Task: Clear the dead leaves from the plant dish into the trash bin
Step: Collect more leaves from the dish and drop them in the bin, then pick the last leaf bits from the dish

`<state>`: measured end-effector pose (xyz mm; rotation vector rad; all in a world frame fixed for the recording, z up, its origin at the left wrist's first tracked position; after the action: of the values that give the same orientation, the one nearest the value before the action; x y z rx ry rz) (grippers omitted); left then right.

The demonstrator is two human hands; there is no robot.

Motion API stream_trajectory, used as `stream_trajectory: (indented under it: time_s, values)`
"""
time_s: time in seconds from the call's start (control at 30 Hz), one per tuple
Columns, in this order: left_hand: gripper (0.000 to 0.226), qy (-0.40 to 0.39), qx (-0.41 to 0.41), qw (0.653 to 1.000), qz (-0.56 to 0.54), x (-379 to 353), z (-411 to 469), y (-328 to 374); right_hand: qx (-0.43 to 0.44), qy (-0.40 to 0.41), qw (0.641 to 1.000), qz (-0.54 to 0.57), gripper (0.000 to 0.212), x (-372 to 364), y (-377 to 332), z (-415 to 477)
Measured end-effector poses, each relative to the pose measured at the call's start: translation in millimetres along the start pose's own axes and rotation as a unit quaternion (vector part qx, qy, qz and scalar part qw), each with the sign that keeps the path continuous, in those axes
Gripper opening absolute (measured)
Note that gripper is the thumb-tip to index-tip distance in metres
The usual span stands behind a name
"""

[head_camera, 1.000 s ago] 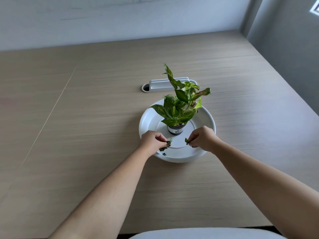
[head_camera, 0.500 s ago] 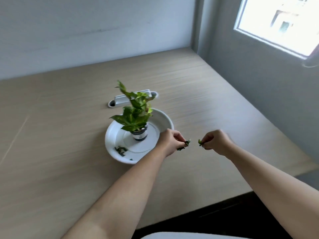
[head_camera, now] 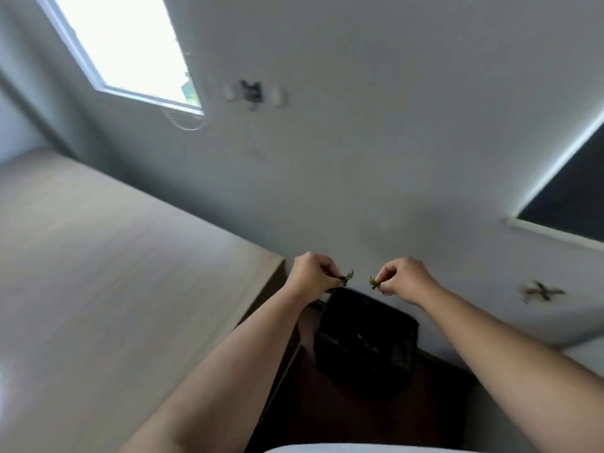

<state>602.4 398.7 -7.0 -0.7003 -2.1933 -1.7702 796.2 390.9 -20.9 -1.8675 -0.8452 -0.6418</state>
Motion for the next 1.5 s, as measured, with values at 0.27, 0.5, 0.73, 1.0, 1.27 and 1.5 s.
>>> stream_trajectory:
  time_s: [0.27, 0.5, 0.73, 1.0, 1.27, 1.5]
  values:
    - [0.009, -0.137, 0.028, 0.985, 0.098, -127.7, 69.9, -50.5, -0.147, -0.020, 0.989, -0.003, 0.034, -37.1, 147.1, 24.4]
    - [0.020, -0.202, 0.059, 0.968, 0.140, -184.0, 133.5, -100.5, -0.181, -0.018, 0.983, 0.019, 0.011, -79.7, 187.8, 80.3]
    - [0.035, -0.255, 0.075, 0.948, 0.178, -181.8, 151.7, -117.9, -0.189, -0.034, 0.981, -0.017, 0.028, -84.6, 191.0, 101.4]
    - [0.029, -0.192, 0.063, 0.965, 0.169, -111.3, 133.6, -69.9, -0.115, -0.032, 0.993, -0.019, 0.025, -34.0, 126.7, 92.2]
    - [0.024, 0.014, 0.055, 0.990, 0.133, 49.8, 31.0, -43.3, 0.088, -0.055, 0.991, -0.087, 0.017, -48.3, -45.2, 67.4]
    - [0.021, 0.228, 0.169, 0.955, 0.079, 218.0, -151.6, -118.2, 0.298, -0.133, 0.930, -0.168, 0.013, -160.8, -228.1, -32.4]
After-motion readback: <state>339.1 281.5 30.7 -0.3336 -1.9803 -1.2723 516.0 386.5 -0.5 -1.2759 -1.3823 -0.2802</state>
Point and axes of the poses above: each hand's wrist, its own z-axis towards the middle knuckle, its own x-axis out of the back of the hand, y = z × x, the point moved 8 cm from there along z, towards the middle knuckle, and after that the axes turned 9 degrees about -z, right-handed, at the moved point
